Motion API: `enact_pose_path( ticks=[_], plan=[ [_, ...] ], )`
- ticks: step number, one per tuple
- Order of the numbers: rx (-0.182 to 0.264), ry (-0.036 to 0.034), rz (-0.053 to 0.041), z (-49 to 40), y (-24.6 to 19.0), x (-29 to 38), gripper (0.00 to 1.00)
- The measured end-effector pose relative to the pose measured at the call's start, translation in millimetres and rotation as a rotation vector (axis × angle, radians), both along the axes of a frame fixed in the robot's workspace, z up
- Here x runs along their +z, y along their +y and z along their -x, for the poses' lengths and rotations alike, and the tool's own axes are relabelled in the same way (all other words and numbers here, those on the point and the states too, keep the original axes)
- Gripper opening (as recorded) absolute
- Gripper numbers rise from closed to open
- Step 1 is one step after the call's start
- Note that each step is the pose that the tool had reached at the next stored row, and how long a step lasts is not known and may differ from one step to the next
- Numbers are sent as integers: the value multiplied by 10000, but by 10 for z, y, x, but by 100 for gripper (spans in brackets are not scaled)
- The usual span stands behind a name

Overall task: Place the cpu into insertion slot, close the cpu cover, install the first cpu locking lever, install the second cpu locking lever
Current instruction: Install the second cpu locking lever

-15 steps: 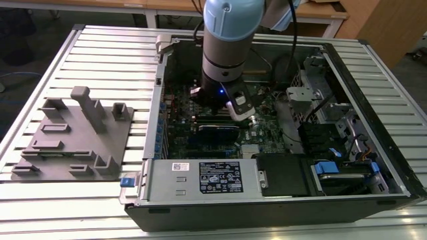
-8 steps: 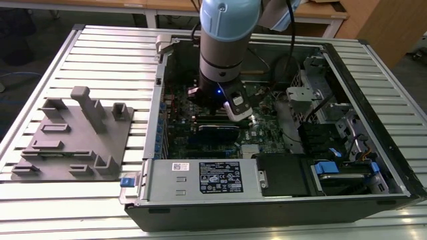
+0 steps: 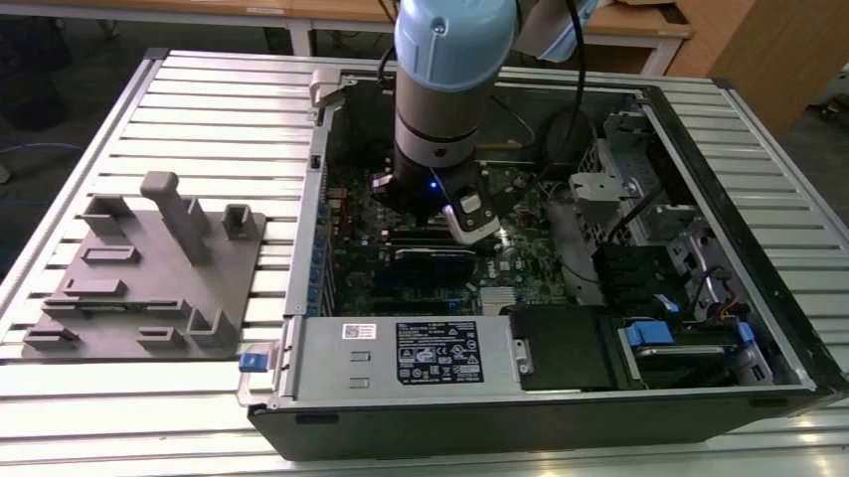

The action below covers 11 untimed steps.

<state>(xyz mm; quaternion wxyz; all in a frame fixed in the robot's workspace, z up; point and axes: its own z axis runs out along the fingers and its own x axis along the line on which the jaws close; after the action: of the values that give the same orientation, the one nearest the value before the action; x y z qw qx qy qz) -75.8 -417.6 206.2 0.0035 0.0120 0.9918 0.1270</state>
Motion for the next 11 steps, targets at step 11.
enact_pose_path(
  ticks=[11],
  plan=[
    [1, 0, -394, 20, -10, -97, 10]
  ],
)
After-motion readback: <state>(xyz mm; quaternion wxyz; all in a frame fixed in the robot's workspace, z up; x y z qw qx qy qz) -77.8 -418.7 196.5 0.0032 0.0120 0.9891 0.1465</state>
